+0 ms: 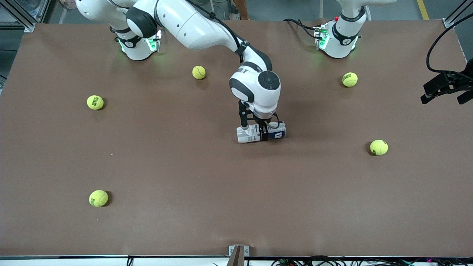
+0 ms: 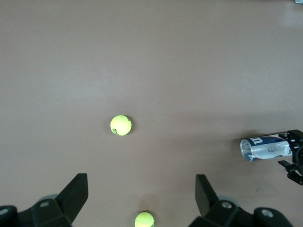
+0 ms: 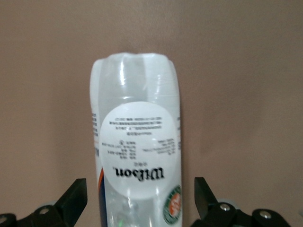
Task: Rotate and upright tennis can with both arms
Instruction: 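Release the can and withdraw the right gripper while the left gripper approaches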
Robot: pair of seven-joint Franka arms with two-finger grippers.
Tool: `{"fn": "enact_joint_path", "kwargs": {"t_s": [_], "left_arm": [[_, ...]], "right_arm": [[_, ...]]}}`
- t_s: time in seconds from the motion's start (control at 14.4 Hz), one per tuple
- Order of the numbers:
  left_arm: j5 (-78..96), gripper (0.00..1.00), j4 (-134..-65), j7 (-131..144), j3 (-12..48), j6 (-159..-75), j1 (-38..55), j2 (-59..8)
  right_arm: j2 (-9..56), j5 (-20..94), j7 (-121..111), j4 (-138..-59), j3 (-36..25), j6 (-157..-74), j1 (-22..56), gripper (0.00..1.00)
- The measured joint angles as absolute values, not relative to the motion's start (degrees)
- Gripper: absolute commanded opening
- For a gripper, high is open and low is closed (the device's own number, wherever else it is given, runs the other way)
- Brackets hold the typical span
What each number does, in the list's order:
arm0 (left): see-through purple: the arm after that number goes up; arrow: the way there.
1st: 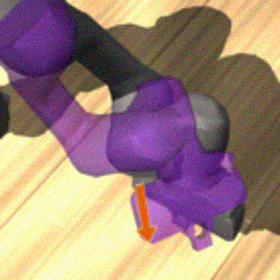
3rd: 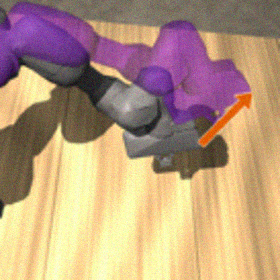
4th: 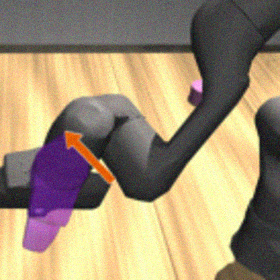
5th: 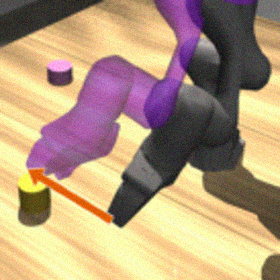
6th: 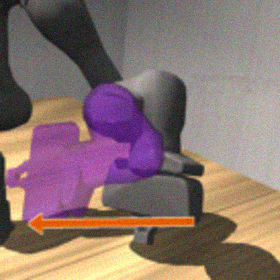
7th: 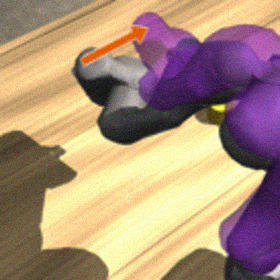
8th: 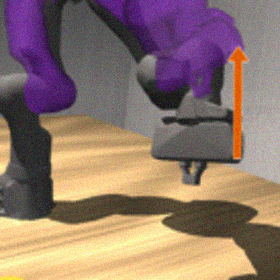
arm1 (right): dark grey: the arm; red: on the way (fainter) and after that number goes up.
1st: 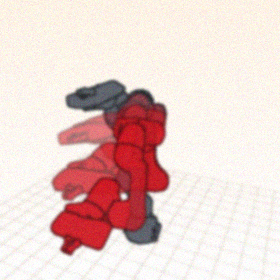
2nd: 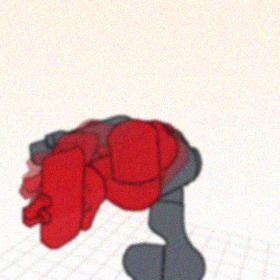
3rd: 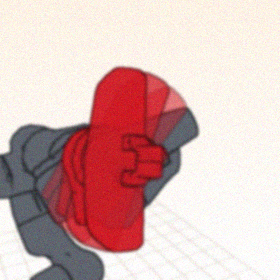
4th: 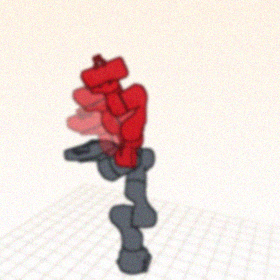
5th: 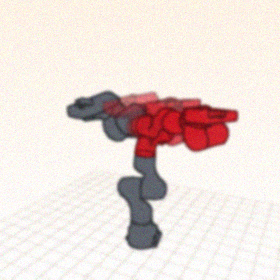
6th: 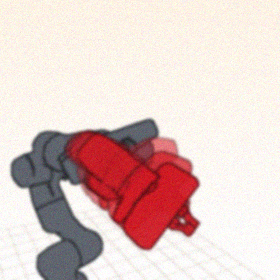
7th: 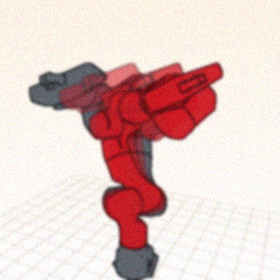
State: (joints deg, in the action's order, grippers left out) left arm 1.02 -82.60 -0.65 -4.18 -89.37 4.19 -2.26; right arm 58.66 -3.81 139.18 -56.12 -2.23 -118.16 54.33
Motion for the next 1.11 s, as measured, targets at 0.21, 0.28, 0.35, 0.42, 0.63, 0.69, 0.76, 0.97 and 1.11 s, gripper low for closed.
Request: {"fn": "enact_joint_path", "kwargs": {"t_s": [0.21, 0.28, 0.35, 0.42, 0.63, 0.69, 0.76, 0.97, 1.11], "left_arm": [[1.02, 1.00, -82.60, -0.64, -4.16, -89.37, 4.21, -2.26], [1.02, 1.00, -82.61, -0.64, -4.12, -89.37, 4.24, -2.26], [1.02, 1.00, -82.62, -0.64, -4.08, -89.37, 4.27, -2.27], [1.02, 1.00, -82.62, -0.64, -4.03, -89.37, 4.28, -2.26], [1.02, 1.00, -82.69, -0.58, -3.95, -89.34, 4.32, -2.27], [1.02, 1.00, -82.82, -0.54, -3.93, -89.29, 4.33, -2.30], [1.02, 1.00, -83.18, -0.52, -3.91, -89.16, 4.35, -2.44], [1.19, 1.00, -85.00, 0.30, -3.74, -88.99, 4.65, -3.97], [5.39, 1.00, -87.02, 1.99, -3.43, -88.83, 4.70, -5.45]], "right_arm": [[56.62, -3.81, 138.63, -54.91, -2.39, -115.05, 53.97, 1.00], [55.56, -3.81, 137.19, -54.60, -2.45, -113.55, 53.60, 1.00], [54.27, -3.81, 134.93, -54.38, -2.51, -111.75, 52.96, 1.00], [52.80, -3.79, 131.57, -54.28, -2.48, -109.86, 51.98, 1.00], [48.61, -3.70, 115.67, -54.21, -2.36, -104.83, 47.25, 1.00], [47.45, -3.66, 108.99, -54.28, -2.31, -103.41, 45.21, 1.00], [46.45, -3.60, 102.40, -54.80, -2.20, -101.94, 43.09, 1.00], [43.80, -3.58, 86.95, -60.35, -2.11, -101.42, 37.76, 1.00], [40.43, -3.42, 76.08, -66.30, -2.16, -102.52, 33.77, 1.00]]}}
